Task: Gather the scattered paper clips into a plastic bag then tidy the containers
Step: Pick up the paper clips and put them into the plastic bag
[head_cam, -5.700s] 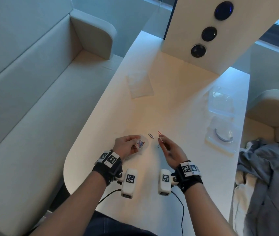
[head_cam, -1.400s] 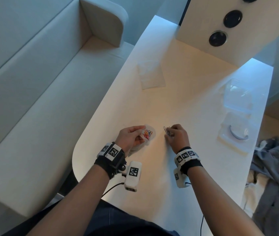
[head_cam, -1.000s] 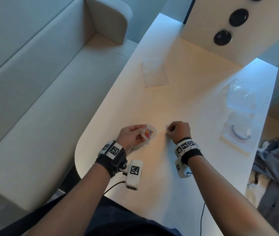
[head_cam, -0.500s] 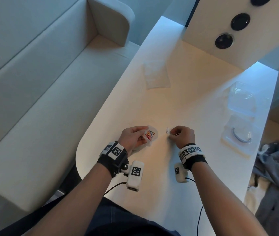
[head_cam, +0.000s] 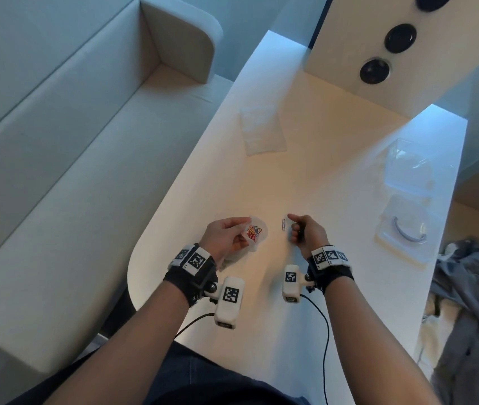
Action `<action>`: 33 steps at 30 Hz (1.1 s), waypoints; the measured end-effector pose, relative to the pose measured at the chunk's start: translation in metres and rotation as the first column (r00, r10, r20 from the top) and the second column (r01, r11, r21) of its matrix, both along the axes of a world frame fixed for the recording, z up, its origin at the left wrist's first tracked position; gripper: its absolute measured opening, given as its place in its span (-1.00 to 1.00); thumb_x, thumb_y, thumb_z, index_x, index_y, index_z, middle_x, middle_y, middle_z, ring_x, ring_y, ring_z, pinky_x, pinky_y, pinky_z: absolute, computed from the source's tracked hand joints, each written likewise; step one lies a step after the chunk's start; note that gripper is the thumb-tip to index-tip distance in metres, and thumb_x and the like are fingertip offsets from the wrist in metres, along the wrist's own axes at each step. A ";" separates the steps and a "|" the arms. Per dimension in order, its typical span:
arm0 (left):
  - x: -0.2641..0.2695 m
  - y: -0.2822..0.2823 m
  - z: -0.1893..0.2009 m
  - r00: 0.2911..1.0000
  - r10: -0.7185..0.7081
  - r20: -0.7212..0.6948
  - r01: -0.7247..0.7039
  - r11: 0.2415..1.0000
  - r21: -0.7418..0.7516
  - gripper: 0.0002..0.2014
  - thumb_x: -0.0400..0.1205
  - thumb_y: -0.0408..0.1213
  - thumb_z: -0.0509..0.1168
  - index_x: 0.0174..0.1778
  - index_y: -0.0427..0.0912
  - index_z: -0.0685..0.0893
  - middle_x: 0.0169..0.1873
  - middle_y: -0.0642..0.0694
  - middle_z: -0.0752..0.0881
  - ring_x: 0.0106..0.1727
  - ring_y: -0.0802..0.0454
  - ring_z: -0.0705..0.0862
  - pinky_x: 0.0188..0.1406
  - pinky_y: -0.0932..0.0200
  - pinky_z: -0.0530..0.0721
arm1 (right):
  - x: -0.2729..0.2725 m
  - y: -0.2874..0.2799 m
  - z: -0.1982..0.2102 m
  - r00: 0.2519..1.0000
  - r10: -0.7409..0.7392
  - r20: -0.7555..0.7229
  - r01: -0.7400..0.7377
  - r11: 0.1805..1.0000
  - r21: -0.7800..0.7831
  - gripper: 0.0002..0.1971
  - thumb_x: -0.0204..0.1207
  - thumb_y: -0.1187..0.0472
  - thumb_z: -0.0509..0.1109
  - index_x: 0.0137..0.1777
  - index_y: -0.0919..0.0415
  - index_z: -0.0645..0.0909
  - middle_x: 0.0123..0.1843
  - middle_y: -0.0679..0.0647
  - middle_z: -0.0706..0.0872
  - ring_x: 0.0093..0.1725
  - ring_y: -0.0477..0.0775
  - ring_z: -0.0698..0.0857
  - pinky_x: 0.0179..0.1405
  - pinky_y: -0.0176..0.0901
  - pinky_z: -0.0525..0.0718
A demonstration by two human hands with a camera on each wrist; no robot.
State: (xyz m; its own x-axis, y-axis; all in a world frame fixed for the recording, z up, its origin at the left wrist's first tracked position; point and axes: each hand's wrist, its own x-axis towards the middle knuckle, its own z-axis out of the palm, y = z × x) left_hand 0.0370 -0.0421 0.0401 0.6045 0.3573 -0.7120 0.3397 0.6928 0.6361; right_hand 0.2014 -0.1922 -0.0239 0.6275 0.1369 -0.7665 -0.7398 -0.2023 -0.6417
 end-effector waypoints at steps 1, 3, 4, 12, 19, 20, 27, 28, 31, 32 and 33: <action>0.000 0.000 0.000 1.000 0.001 -0.001 -0.001 1.000 -0.001 -0.85 0.63 -0.45 0.33 0.06 -0.30 0.74 0.06 -0.35 0.73 0.00 -0.14 0.72 -0.14 0.21 0.77 | 0.002 0.001 0.000 0.991 0.118 0.069 -0.108 0.985 -0.137 -0.85 0.53 0.19 0.39 -0.08 0.23 0.76 -0.37 0.05 0.53 -0.43 0.00 0.45 -0.39 -0.16 0.47; 0.000 0.000 0.000 1.000 -0.002 0.002 0.002 1.000 -0.001 -0.88 0.63 -0.45 0.33 0.02 -0.27 0.75 0.02 -0.33 0.73 -0.01 -0.14 0.71 -0.15 0.22 0.76 | 0.001 0.004 -0.001 0.919 0.353 0.174 -0.247 0.862 -0.444 -0.85 0.40 0.01 0.57 -0.18 0.08 0.78 -0.28 -0.03 0.70 -0.27 -0.04 0.63 -0.17 -0.15 0.63; 0.000 0.000 0.000 1.000 -0.003 0.002 0.003 1.000 -0.002 -0.88 0.63 -0.44 0.33 0.00 -0.26 0.75 0.02 -0.32 0.73 0.00 -0.14 0.71 -0.15 0.22 0.76 | -0.001 0.005 -0.001 0.893 0.402 0.202 -0.247 0.815 -0.525 -0.81 0.35 -0.03 0.61 -0.20 0.08 0.79 -0.24 -0.02 0.75 -0.19 -0.02 0.68 -0.08 -0.14 0.67; 0.000 0.001 -0.002 1.000 -0.011 0.013 0.011 1.000 -0.001 -0.88 0.64 -0.45 0.32 0.01 -0.26 0.75 0.02 -0.33 0.73 0.00 -0.15 0.70 -0.13 0.21 0.76 | -0.011 0.023 0.003 0.646 0.727 0.232 -0.356 0.556 -0.751 -0.86 0.48 0.05 0.50 -0.12 0.08 0.83 -0.05 0.13 0.84 -0.02 0.18 0.78 -0.02 -0.10 0.71; 0.006 -0.007 0.000 1.000 -0.025 0.015 0.025 1.000 0.014 -0.85 0.64 -0.45 0.32 0.07 -0.30 0.75 0.02 -0.31 0.73 -0.04 -0.10 0.70 -0.15 0.23 0.76 | -0.011 0.014 0.009 0.534 0.839 0.101 -0.579 0.451 -0.680 -0.82 0.58 0.10 0.41 -0.10 0.17 0.78 -0.10 0.12 0.80 -0.09 0.11 0.72 -0.14 -0.21 0.59; 0.007 -0.008 0.000 1.000 -0.022 0.016 0.022 1.000 0.021 -0.85 0.64 -0.45 0.32 0.08 -0.31 0.74 0.02 -0.31 0.74 -0.06 -0.09 0.70 -0.18 0.25 0.76 | -0.009 0.011 0.014 0.546 0.827 0.134 -0.605 0.501 -0.619 -0.82 0.58 0.10 0.40 -0.13 0.16 0.76 -0.17 0.09 0.77 -0.16 0.07 0.68 -0.19 -0.22 0.56; 0.022 -0.027 -0.001 0.999 -0.035 0.016 0.034 0.998 0.044 -0.82 0.62 -0.45 0.35 0.11 -0.36 0.75 -0.05 -0.29 0.78 -0.22 0.00 0.77 -0.24 0.28 0.79 | -0.011 -0.004 0.096 0.567 0.737 0.368 -0.683 0.670 -0.292 -0.85 0.59 0.14 0.41 -0.13 0.19 0.72 -0.38 -0.06 0.56 -0.46 -0.17 0.43 -0.40 -0.33 0.46; 0.023 -0.031 -0.001 0.999 -0.045 0.026 0.044 0.998 0.050 -0.82 0.62 -0.46 0.35 0.12 -0.37 0.74 -0.06 -0.29 0.78 -0.20 -0.03 0.75 -0.21 0.26 0.79 | -0.014 -0.001 0.102 0.446 0.820 0.359 -0.720 0.567 -0.399 -0.86 0.57 0.14 0.42 -0.16 0.16 0.72 -0.41 -0.09 0.57 -0.47 -0.20 0.45 -0.39 -0.37 0.45; 0.027 -0.043 -0.002 0.995 -0.090 0.030 0.088 0.994 0.065 -0.81 0.64 -0.46 0.33 0.13 -0.38 0.74 -0.18 -0.23 0.79 -0.30 0.05 0.71 -0.15 0.22 0.77 | -0.025 0.003 0.107 0.277 0.912 0.301 -0.676 0.408 -0.614 -0.84 0.52 0.13 0.43 -0.26 0.14 0.74 -0.42 -0.09 0.67 -0.45 -0.18 0.54 -0.41 -0.36 0.47; 0.028 -0.046 -0.001 0.995 -0.099 0.032 0.097 0.993 0.065 -0.81 0.65 -0.46 0.31 0.13 -0.37 0.74 -0.21 -0.22 0.78 -0.34 0.07 0.70 -0.19 0.24 0.77 | -0.028 0.004 0.107 0.298 0.908 0.294 -0.661 0.419 -0.623 -0.82 0.50 0.14 0.42 -0.26 0.18 0.76 -0.39 -0.05 0.73 -0.42 -0.14 0.61 -0.38 -0.34 0.54; 0.029 -0.049 -0.001 0.994 -0.105 0.035 0.103 0.993 0.065 -0.81 0.66 -0.46 0.29 0.14 -0.36 0.73 -0.21 -0.23 0.78 -0.34 0.05 0.70 -0.23 0.25 0.76 | -0.030 0.004 0.106 0.331 0.898 0.289 -0.648 0.439 -0.623 -0.82 0.48 0.16 0.41 -0.25 0.22 0.78 -0.35 0.00 0.79 -0.38 -0.09 0.68 -0.32 -0.27 0.63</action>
State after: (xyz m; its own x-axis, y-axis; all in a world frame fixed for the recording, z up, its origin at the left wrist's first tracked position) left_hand 0.0659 -0.0909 0.0390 0.6668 0.3348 -0.6658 0.3825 0.6130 0.6913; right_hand 0.1709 -0.1883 0.0823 0.6449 0.6091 -0.4616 0.3264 -0.7657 -0.5543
